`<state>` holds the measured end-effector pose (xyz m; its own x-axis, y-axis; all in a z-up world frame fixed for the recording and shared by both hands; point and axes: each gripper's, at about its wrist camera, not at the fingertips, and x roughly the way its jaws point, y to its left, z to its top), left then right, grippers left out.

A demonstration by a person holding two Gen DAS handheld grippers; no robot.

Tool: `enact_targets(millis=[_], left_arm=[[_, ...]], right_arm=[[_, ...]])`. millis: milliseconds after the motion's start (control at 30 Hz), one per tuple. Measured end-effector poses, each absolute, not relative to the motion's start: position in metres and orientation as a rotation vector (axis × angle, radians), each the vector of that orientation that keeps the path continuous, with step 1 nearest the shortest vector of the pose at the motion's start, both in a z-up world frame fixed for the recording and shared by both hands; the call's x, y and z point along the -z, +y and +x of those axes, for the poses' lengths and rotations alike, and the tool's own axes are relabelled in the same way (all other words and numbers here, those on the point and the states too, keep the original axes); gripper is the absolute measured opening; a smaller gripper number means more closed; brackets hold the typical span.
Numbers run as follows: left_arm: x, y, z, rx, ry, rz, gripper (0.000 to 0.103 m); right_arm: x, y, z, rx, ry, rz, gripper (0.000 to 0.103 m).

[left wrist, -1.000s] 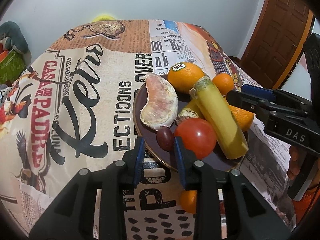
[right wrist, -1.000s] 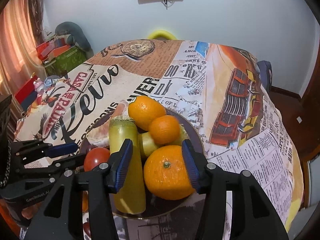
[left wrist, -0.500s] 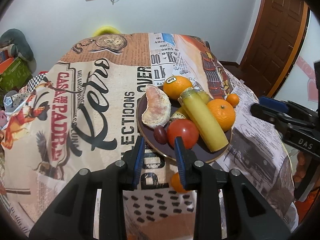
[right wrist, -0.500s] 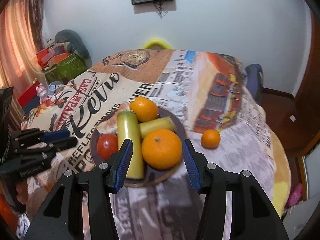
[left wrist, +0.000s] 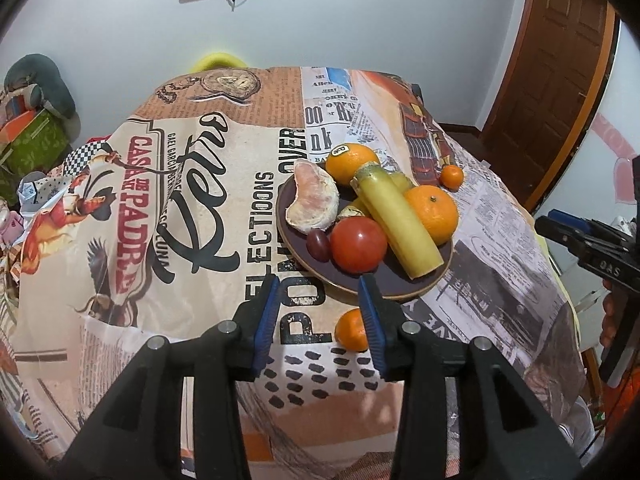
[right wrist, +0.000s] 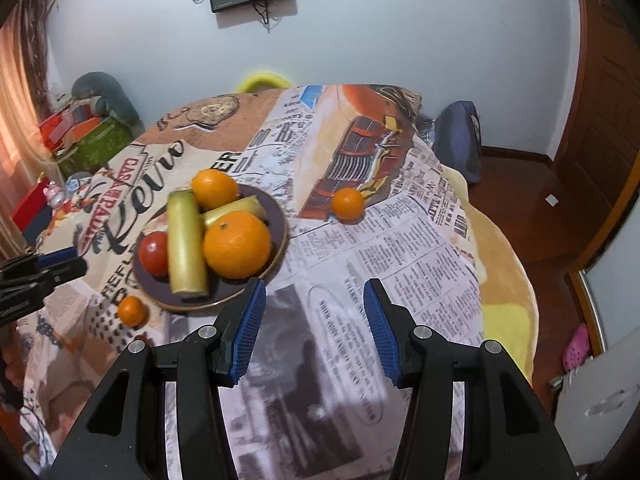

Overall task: Organize fruits
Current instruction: 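Grasp another small mandarin with the right tool while the left tool approaches a third mandarin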

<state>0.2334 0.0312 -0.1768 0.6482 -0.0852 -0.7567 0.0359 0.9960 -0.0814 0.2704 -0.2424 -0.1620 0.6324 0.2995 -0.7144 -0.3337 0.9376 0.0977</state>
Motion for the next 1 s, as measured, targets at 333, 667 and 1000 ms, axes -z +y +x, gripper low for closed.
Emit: enact_targets(millis=[333,667,1000], left_arm=[[0.187,0.056,0.264,-0.004,0.857,-0.073,0.049],[0.205,0.064,0.279,-0.005,0.864,-0.082,0.051],[0.206,0.060,0.270,0.035,0.894,-0.117,0.051]], right_arm=[[0.194,-0.226,0.345,-0.335,0.855,-0.094,0.047],[0.229,-0.220,0.409,-0.309,0.931,-0.098,0.045],[0.209,-0.217,0.374,-0.363,0.891,-0.111,0.034]])
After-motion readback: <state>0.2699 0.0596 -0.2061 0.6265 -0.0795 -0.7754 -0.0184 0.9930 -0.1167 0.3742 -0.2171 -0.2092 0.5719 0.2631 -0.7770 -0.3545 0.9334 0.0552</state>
